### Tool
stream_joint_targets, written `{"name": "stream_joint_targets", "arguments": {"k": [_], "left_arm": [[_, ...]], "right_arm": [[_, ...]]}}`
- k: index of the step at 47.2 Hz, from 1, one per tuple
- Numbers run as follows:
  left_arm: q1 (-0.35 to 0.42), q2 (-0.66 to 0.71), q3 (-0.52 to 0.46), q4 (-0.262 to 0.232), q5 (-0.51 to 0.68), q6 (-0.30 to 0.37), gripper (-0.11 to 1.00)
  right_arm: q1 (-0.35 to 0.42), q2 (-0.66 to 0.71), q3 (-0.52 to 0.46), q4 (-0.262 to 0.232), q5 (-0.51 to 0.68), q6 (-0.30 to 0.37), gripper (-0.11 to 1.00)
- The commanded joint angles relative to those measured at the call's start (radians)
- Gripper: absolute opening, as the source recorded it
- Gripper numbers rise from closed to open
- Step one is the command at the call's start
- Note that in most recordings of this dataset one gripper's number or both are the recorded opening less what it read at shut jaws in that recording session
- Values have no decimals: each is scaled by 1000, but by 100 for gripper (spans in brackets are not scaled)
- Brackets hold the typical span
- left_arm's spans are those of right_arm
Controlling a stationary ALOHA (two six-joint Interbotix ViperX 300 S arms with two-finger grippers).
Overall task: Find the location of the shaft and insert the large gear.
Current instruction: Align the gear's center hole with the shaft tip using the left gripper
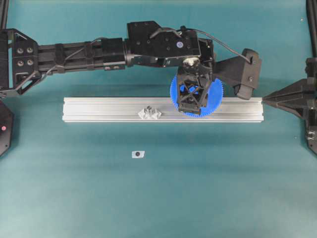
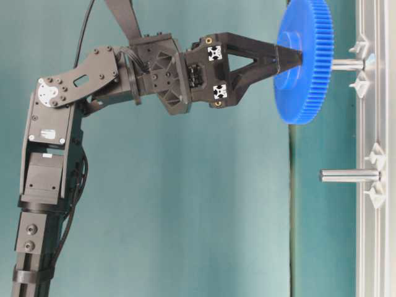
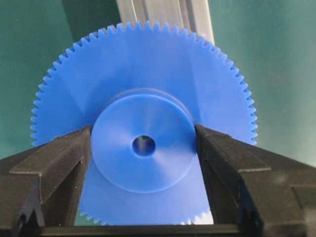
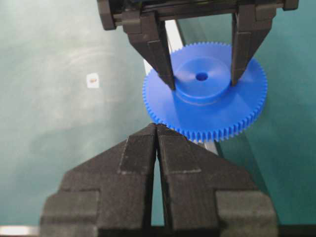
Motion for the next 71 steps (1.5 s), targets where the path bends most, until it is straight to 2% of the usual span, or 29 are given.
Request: {"name": "stream_joint_targets", "arguments": {"k": [1,15,39,71], "left_arm": [[21,-28,-6,5,-3,3,70],[38,-28,-8,3,5,0,70],[-25,-23,-5,2,32,-20,70],[-57,-28,-6,2,61,-49,71]], "right_arm": [[-2,5,-11,0,-5,8,4],[-3,5,-11,0,-5,8,4],[-2,5,-11,0,-5,8,4],[-2,5,-11,0,-5,8,4]]}}
